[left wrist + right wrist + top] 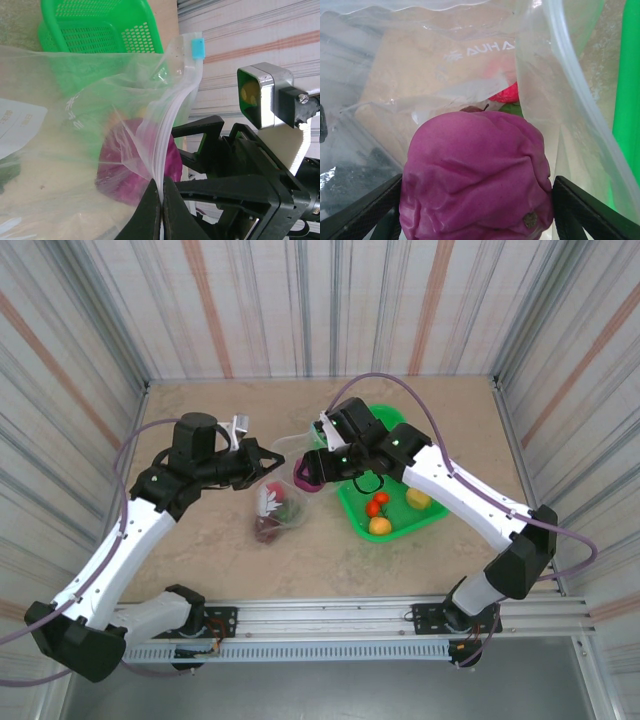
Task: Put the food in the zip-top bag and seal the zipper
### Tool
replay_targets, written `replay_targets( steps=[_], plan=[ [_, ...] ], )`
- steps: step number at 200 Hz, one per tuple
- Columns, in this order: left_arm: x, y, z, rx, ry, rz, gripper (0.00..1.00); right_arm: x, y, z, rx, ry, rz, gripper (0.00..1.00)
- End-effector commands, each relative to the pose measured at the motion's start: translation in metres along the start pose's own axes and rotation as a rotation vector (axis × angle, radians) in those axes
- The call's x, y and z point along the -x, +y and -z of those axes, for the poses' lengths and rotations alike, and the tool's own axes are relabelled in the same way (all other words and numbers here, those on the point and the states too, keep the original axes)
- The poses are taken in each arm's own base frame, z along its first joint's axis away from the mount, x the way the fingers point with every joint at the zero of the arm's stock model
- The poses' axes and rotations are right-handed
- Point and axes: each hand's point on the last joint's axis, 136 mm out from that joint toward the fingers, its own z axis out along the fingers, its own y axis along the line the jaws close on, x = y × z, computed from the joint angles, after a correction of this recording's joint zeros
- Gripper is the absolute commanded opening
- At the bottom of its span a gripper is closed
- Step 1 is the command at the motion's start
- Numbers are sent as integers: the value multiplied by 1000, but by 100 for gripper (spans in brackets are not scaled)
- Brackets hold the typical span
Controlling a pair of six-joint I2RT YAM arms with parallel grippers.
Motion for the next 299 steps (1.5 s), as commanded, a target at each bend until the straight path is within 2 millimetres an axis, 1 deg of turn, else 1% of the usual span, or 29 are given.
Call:
replay_targets(
  steps=[1, 33, 50, 81, 104, 125, 132, 141, 146, 156, 162, 173, 184, 201, 223, 239, 257, 277, 284, 299],
  plan=[
    [5, -15, 7, -36, -29, -27, 0, 5, 2, 12, -10, -25, 34, 76],
    [6, -15, 6, -37, -25, -30, 0, 4, 0, 14, -12, -24, 29, 80],
    [5, -14, 5, -36, -23, -31, 0, 5, 1, 17, -6, -36, 31, 85],
    [5, -13, 4, -32, -22, -30, 0, 10, 5, 24, 15, -58, 32, 84],
    [6, -7, 5, -3, -33, -32, 0, 22, 10, 40, 46, -116, 46, 82],
    [9, 2, 14, 67, -76, -45, 0, 39, 10, 63, 67, -219, 60, 84],
    [11, 4, 20, 90, -99, -51, 0, 44, 7, 72, 57, -259, 58, 85],
    [13, 7, 27, 117, -126, -56, 0, 51, 1, 83, 38, -314, 51, 92],
    [15, 9, 31, 129, -143, -59, 0, 54, -2, 87, 32, -336, 49, 93],
    [18, 13, 40, 160, -175, -62, 0, 56, -11, 92, 13, -357, 39, 93],
    [20, 17, 46, 183, -195, -65, 0, 56, -19, 92, -5, -353, 28, 95],
    [23, 24, 58, 235, -234, -66, 0, 53, -34, 89, -43, -330, 1, 95],
    [26, 31, 71, 286, -275, -74, 0, 48, -55, 84, -114, -305, -36, 96],
    [28, 41, 90, 352, -332, -88, 0, 36, -92, 75, -293, -245, -73, 95],
    [31, 39, 105, 374, -372, -127, 0, 17, -135, 69, -499, -170, -112, 94],
    [34, 34, 113, 391, -384, -164, 0, 1, -154, 61, -536, -99, -164, 93],
    [36, 26, 115, 381, -381, -202, 0, -16, -171, 52, -574, -21, -205, 93],
    [38, 20, 109, 352, -362, -217, 0, -30, -190, 40, -627, 42, -195, 94],
    [38, 17, 105, 331, -356, -218, 0, -33, -196, 36, -648, 59, -187, 93],
    [37, 15, 89, 274, -315, -217, 0, -34, -213, 29, -718, 84, -159, 93]
  ],
)
